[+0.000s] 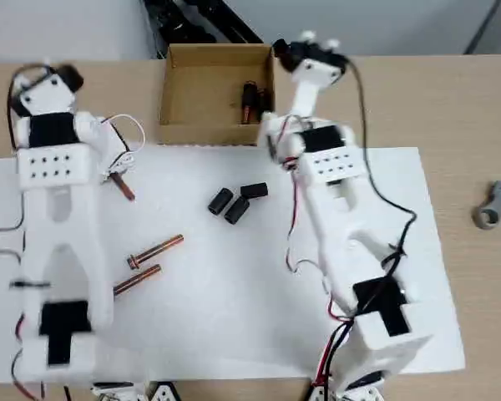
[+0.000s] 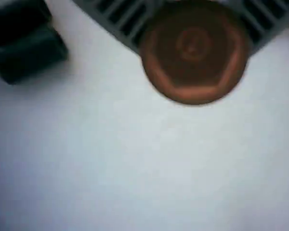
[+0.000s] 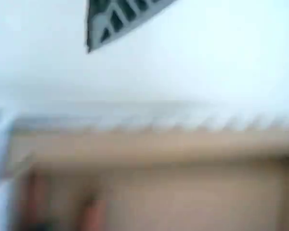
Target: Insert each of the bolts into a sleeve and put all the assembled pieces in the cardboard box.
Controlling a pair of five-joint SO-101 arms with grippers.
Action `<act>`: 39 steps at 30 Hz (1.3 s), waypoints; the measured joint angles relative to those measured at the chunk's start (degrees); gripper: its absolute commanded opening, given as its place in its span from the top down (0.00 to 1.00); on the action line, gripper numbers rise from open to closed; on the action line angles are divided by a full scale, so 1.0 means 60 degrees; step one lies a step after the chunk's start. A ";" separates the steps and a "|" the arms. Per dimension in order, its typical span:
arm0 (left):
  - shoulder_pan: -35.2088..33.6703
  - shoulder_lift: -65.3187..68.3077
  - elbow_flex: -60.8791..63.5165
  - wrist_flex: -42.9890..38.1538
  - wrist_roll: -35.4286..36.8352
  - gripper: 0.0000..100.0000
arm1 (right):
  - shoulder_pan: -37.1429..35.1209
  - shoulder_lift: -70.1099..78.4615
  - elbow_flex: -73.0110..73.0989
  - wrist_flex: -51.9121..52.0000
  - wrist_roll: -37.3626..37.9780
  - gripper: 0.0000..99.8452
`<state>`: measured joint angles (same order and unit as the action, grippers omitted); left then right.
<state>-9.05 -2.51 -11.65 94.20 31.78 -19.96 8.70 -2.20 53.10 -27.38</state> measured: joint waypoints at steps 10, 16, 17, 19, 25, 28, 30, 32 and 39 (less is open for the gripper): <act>0.0088 -0.2857 0.0000 0.0264 -0.1744 0.99 | -0.0996 -0.0234 0.0000 0.1172 -0.3165 0.83; 0.0059 -0.3136 0.0000 0.0835 -0.1875 0.99 | -0.1026 0.0674 0.0000 0.1231 -0.4923 0.82; 0.0059 -0.3136 0.0000 0.0864 -0.1875 0.99 | -0.1040 0.0908 0.0000 0.1231 -0.5084 0.82; 0.0059 -0.3136 0.0000 0.0864 -0.1875 0.99 | -0.1070 0.1289 0.0000 0.1231 -0.5304 0.82; 0.0059 -0.3136 0.0000 0.0864 -0.1875 0.99 | -0.1670 0.1656 0.0000 0.1231 -0.5465 0.82; 0.0059 -0.3136 0.0000 0.0864 -0.1875 0.99 | -0.1817 0.1656 0.0000 0.1231 -0.5641 0.82; 0.0059 -0.3136 0.0000 0.0864 -0.1875 0.99 | -0.1802 0.1685 0.0000 0.1231 -0.5685 0.82; 0.0059 -0.3136 0.0000 0.0864 -0.1875 0.99 | -0.1788 0.1685 0.0000 0.1231 -0.5685 0.82; 0.0059 -0.3165 0.0425 0.0864 -0.1875 0.99 | -0.1861 0.2139 -0.0029 0.1231 -0.5685 0.82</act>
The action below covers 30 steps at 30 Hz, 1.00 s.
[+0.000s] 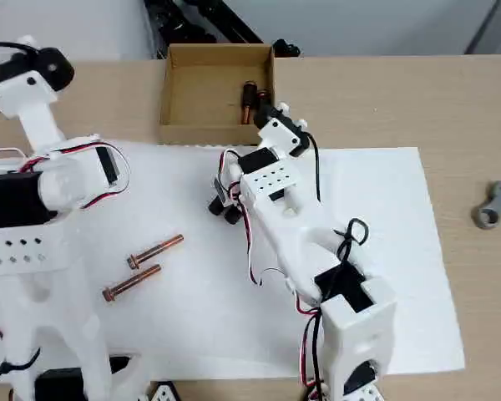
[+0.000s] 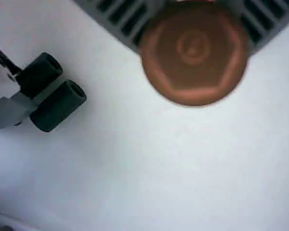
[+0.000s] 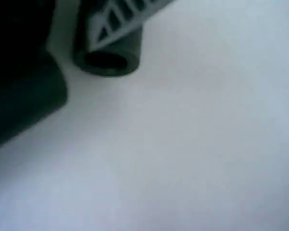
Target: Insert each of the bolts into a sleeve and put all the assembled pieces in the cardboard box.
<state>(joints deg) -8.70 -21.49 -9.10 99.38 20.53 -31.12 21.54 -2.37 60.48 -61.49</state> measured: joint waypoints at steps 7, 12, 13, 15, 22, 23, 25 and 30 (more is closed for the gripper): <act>0.0000 0.0000 0.0015 0.0000 0.0000 0.99 | -0.0147 0.0571 -0.0176 -0.0015 0.0000 0.83; 0.0000 0.0000 0.0015 0.0000 0.0000 0.99 | -0.0147 0.0601 -0.0176 -0.0015 0.0000 0.83; 0.0000 0.0000 0.0015 0.0000 0.0000 0.99 | -0.0176 0.0601 -0.0176 0.0000 0.0000 0.83; 0.0000 0.0000 0.0015 0.0000 0.0000 0.99 | -0.0220 0.0601 -0.0220 0.0117 0.0000 0.83; 0.0000 0.0000 0.0015 0.0000 0.0000 0.99 | -0.0264 0.0601 -0.0249 0.0264 0.0015 0.83; -0.0029 -0.0015 0.0015 0.0000 0.0000 0.99 | -0.0264 0.0601 -0.0264 0.0322 0.0015 0.83; -0.0132 -0.0015 0.0015 0.0000 0.0000 0.99 | -0.0264 0.0615 -0.0396 0.0542 0.0015 0.83; -0.0601 -0.0015 0.0015 0.0000 0.0000 0.99 | -0.0366 0.0674 -0.0659 0.1348 0.0000 0.83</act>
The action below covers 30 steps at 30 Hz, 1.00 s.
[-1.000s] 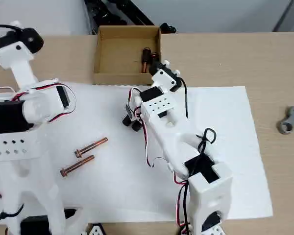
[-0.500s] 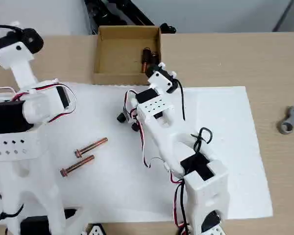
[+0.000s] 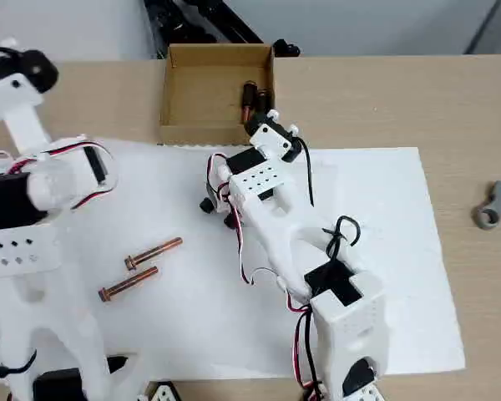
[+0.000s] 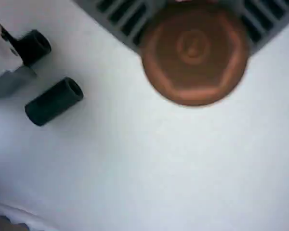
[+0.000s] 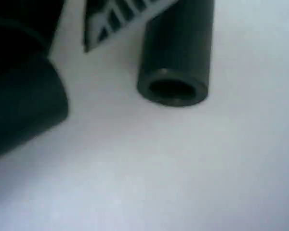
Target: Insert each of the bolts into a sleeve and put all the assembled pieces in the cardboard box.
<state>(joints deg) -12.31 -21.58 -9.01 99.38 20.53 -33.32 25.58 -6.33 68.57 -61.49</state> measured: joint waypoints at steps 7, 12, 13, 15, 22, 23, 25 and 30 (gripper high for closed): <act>-0.0117 0.0000 0.0000 0.0000 0.0000 0.99 | -0.0264 0.0000 -0.0044 0.0615 0.0249 0.83; -0.0117 0.0000 0.0000 0.0000 0.0000 0.99 | -0.0352 0.0190 -0.0440 0.1055 0.0249 0.83; -0.0117 0.0000 0.0000 0.0000 0.0000 0.99 | -0.0352 0.0205 -0.0469 0.1070 0.0249 0.83; -0.0117 0.0000 0.0000 0.0000 0.0000 0.99 | -0.0366 0.0205 -0.0469 0.1099 0.0249 0.83; -0.0117 0.0000 0.0000 0.0000 0.0000 0.99 | -0.0366 0.0205 -0.0440 0.1128 0.0308 0.95; -0.0117 0.0000 0.0000 0.0000 0.0000 0.99 | -0.0352 0.0205 -0.0366 0.1187 0.0396 0.99; -0.0117 0.0000 0.0000 0.0000 0.0000 0.99 | -0.0337 0.0205 -0.0337 0.1304 0.0674 0.99; -0.0117 0.0000 0.0000 0.0000 0.0000 0.99 | -0.0337 0.0190 -0.0322 0.1348 0.1055 0.99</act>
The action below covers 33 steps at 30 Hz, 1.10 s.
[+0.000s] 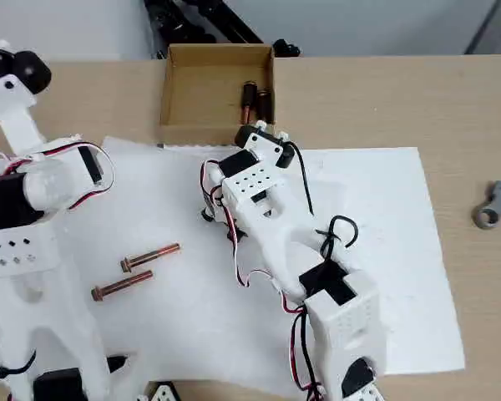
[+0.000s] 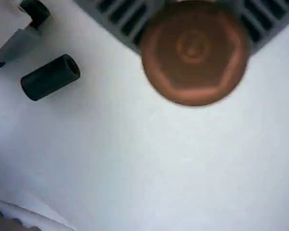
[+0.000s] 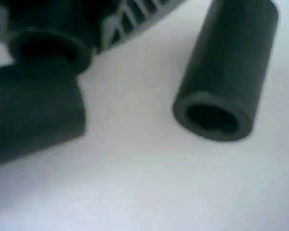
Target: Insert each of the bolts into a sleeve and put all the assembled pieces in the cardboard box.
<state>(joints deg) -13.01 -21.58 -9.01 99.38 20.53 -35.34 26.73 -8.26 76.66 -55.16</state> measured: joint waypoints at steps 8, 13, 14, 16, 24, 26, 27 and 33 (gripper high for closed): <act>0.0000 0.0000 0.0000 0.0000 0.0000 0.99 | -0.0117 0.0044 -0.0762 0.1260 0.0190 0.99; 0.0000 0.0000 0.0000 0.0000 0.0000 0.99 | -0.0088 -0.0850 -0.1729 0.2535 0.0894 0.99; 0.0000 0.0000 0.0000 0.0000 0.0000 0.99 | 0.0000 -0.1114 -0.1890 0.2711 0.1114 0.99; 0.0000 0.0000 0.0000 0.0000 0.0000 0.99 | 0.0176 -0.1729 -0.2051 0.2901 0.1641 0.99; 0.0000 0.0000 0.0000 -0.0088 -0.0029 0.99 | 0.0454 -0.5187 -0.2081 0.3077 0.5319 0.99; 0.0000 0.0000 0.0000 -0.0205 -0.0029 0.99 | 0.0454 -0.6168 -0.2081 0.3077 0.6418 0.99; -0.0015 0.0000 0.0000 -0.0293 -0.0029 0.99 | 0.0454 -0.6652 -0.2081 0.3077 0.6916 0.99; -0.0015 0.0000 0.0000 -0.1055 -0.0029 0.99 | 0.0659 -0.8777 -0.2095 0.3092 0.8527 0.99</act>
<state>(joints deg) -13.10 -21.58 -9.01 93.05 20.35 -31.38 -25.93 -20.84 95.21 -4.00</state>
